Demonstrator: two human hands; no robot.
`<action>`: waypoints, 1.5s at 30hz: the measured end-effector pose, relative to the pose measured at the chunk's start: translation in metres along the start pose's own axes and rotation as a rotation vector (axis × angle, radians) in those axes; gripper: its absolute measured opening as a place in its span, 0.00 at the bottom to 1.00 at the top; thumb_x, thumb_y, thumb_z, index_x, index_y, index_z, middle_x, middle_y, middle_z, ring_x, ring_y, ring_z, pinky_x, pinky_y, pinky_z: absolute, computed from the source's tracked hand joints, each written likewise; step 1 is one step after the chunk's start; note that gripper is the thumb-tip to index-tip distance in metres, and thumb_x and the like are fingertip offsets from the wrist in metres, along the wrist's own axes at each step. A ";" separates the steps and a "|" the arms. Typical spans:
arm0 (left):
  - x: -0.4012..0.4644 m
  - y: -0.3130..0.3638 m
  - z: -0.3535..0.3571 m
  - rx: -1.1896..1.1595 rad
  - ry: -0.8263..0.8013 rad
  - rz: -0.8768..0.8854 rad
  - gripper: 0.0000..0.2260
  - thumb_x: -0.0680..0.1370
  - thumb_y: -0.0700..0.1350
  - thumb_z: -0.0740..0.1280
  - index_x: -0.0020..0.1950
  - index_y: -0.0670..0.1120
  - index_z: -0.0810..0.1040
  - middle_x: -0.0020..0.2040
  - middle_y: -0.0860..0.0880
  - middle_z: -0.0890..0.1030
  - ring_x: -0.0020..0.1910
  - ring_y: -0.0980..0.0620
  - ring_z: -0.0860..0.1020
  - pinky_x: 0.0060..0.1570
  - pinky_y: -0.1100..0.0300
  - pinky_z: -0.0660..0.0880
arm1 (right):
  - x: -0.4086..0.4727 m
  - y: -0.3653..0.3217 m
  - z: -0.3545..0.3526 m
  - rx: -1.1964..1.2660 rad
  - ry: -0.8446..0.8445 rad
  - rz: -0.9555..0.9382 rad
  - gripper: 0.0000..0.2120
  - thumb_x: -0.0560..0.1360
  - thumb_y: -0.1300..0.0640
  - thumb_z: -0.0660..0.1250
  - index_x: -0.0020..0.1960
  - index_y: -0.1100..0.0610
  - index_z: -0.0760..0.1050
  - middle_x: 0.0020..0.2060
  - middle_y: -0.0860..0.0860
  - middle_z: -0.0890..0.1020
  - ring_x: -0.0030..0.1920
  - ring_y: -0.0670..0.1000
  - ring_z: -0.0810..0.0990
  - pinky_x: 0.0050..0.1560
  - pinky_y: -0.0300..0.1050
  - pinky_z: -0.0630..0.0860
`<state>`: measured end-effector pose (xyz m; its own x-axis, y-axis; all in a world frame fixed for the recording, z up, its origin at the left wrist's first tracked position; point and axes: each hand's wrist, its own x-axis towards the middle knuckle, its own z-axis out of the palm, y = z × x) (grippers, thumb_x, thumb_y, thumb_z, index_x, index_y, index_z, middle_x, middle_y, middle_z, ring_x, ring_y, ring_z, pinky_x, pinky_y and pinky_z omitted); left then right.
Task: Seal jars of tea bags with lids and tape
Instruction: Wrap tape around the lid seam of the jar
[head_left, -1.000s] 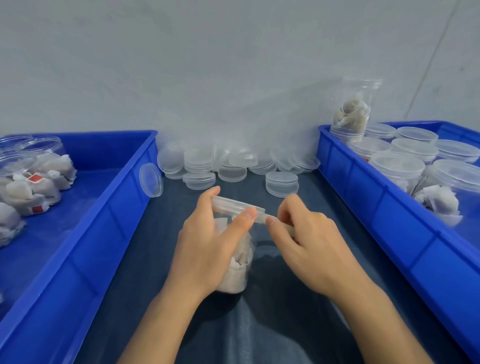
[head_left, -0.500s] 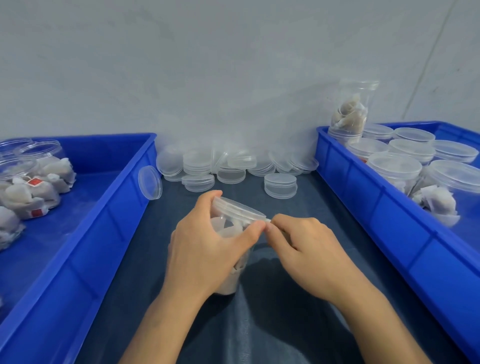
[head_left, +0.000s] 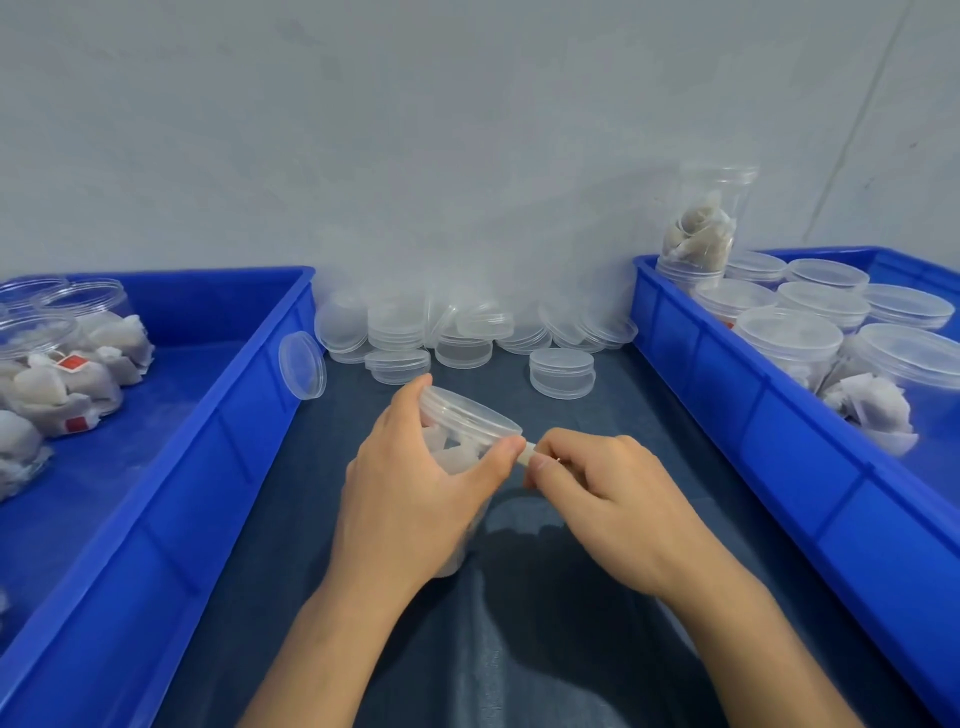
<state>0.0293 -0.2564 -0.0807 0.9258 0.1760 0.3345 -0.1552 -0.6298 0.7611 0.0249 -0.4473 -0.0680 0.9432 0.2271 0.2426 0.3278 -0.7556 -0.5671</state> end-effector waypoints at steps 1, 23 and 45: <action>0.000 0.000 0.001 0.003 -0.001 0.002 0.46 0.64 0.77 0.70 0.78 0.60 0.66 0.68 0.59 0.78 0.66 0.56 0.76 0.61 0.55 0.74 | 0.000 0.001 0.000 -0.031 0.014 -0.005 0.17 0.82 0.44 0.57 0.42 0.53 0.75 0.30 0.50 0.76 0.36 0.53 0.75 0.41 0.52 0.73; 0.001 0.002 0.001 -0.165 -0.034 -0.086 0.49 0.53 0.76 0.76 0.72 0.63 0.71 0.59 0.66 0.80 0.60 0.65 0.78 0.57 0.60 0.77 | 0.004 0.007 0.011 -0.121 0.111 -0.090 0.20 0.83 0.45 0.56 0.37 0.55 0.64 0.26 0.51 0.70 0.32 0.56 0.71 0.39 0.55 0.73; -0.002 0.004 -0.005 -0.277 -0.005 0.018 0.33 0.57 0.70 0.75 0.59 0.60 0.79 0.49 0.64 0.85 0.51 0.67 0.82 0.47 0.72 0.77 | -0.003 -0.007 0.001 -0.065 0.286 -0.162 0.21 0.73 0.43 0.57 0.32 0.58 0.58 0.26 0.55 0.63 0.29 0.58 0.62 0.31 0.48 0.60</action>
<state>0.0252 -0.2551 -0.0754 0.9236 0.1622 0.3473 -0.2595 -0.4022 0.8780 0.0195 -0.4420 -0.0658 0.8226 0.1727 0.5417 0.4592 -0.7637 -0.4538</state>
